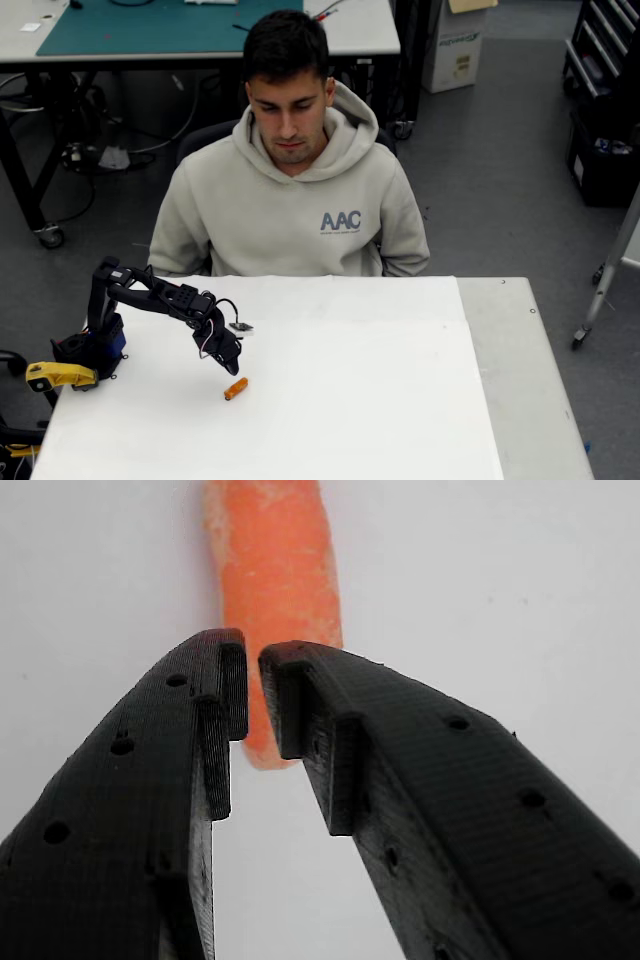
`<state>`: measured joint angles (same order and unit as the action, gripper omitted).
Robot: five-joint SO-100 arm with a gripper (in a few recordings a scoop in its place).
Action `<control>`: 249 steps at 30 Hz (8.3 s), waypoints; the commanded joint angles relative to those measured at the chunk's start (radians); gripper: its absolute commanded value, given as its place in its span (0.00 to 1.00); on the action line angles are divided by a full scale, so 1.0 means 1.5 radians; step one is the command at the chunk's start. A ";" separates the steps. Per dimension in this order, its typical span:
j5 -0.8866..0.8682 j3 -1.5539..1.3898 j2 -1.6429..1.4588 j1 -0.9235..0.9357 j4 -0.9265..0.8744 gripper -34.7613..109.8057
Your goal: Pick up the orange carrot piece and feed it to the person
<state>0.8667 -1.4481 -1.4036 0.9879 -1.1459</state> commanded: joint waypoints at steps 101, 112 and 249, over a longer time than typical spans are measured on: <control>-0.001 0.048 -0.135 -0.088 -0.007 0.23; -0.001 0.138 -0.194 -0.176 -0.006 0.23; 0.240 1.119 0.469 -0.520 0.498 0.44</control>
<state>1.2257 0.1979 -0.6473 0.1887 -0.3988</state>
